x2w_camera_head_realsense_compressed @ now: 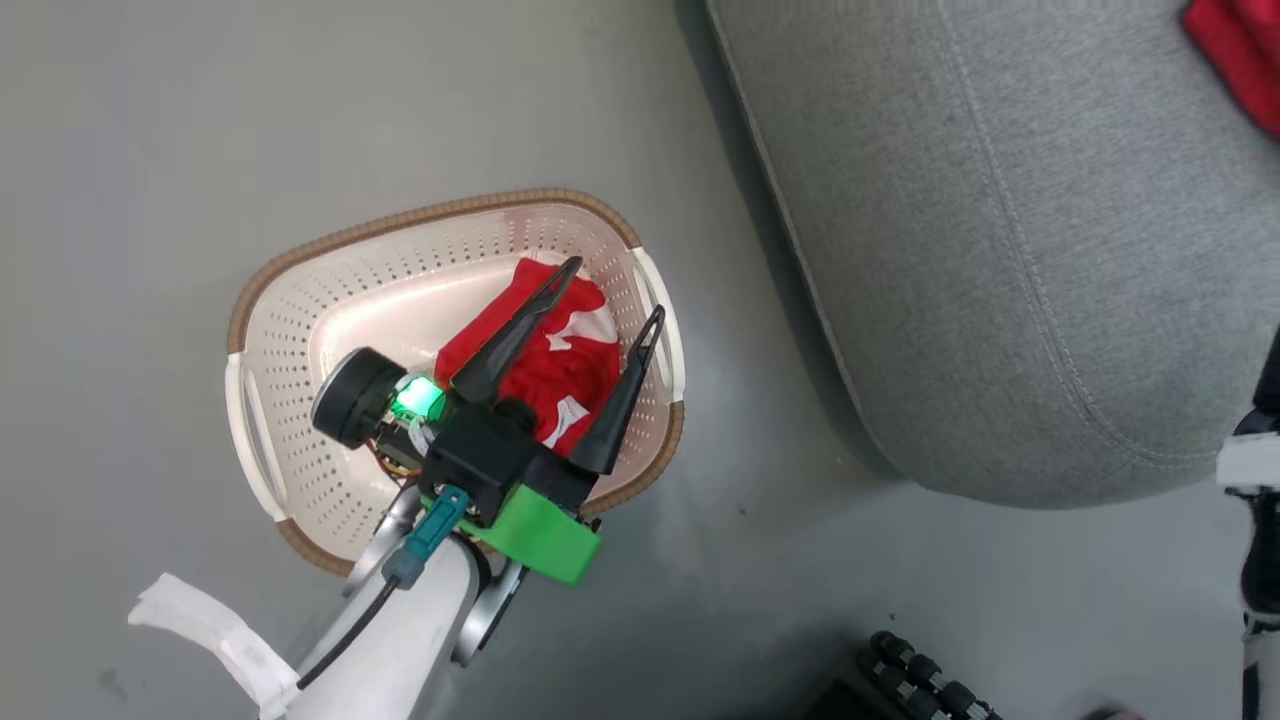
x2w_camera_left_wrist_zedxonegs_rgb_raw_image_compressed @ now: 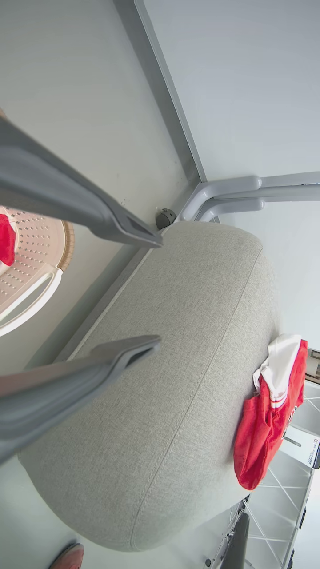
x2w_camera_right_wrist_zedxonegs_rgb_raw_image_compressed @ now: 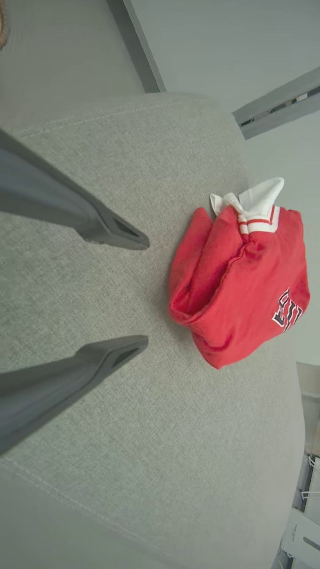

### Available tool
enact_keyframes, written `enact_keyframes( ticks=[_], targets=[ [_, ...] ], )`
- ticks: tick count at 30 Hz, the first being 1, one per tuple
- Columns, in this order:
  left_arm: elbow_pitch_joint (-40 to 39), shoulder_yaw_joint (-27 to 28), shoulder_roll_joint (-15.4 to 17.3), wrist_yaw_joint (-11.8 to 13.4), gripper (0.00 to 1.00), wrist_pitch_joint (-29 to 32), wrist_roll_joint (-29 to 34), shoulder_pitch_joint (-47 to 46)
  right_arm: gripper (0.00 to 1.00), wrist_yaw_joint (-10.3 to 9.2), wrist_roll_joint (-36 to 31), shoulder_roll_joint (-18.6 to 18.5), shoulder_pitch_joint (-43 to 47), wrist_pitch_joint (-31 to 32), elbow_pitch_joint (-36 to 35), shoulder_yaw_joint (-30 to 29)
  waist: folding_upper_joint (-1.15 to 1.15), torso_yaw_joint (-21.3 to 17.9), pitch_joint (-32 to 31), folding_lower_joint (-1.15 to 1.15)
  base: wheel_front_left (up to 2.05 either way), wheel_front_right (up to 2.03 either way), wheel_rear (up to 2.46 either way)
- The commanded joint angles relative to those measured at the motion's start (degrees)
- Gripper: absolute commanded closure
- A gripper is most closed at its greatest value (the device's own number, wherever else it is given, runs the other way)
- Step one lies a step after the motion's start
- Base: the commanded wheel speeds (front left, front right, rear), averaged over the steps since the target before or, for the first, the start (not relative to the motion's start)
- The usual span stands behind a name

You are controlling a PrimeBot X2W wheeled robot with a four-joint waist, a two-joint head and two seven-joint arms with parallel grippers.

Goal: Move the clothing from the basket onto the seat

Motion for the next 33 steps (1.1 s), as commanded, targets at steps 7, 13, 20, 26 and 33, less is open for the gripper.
enact_keyframes(
  ticks=[7, 13, 20, 26, 33],
  targets=[
    [0.55, 3.83, -3.16, 1.86, 0.00, -0.10, -2.01, 5.89, 0.00, -0.06, -6.52, 1.62, 6.96, -0.28, -4.15, 7.82, 0.20, 1.49, -11.85, 0.00, 0.00, 0.00, 0.00],
    [1.46, 7.39, -5.72, 1.87, 0.00, -0.10, -2.53, 9.88, 0.00, -0.06, -9.19, 2.30, 10.03, -0.28, -1.65, 14.91, 0.20, 7.31, -18.34, 0.00, 0.00, 0.00, 0.00],
    [1.86, 12.44, -7.40, 2.21, 0.00, -0.10, -3.39, 15.46, 0.00, -0.06, -10.02, 2.71, 11.88, -0.28, -0.16, 20.45, 0.20, 15.52, -24.88, 0.00, 0.00, 0.00, 0.00],
    [0.34, 19.23, -7.81, 3.57, 0.00, -0.10, -3.84, 22.07, 0.00, -0.06, -9.95, 3.13, 12.57, -0.29, 0.25, 24.71, 0.20, 20.76, -31.18, 0.00, 0.00, 0.00, 0.00],
    [-2.98, 24.82, -7.90, 4.57, 0.00, -0.10, -4.14, 29.27, 0.00, -0.06, -10.60, 3.42, 16.47, -0.29, -2.92, 26.19, 0.20, 21.99, -37.96, 0.00, 0.00, 0.00, 0.00]
  ],
)
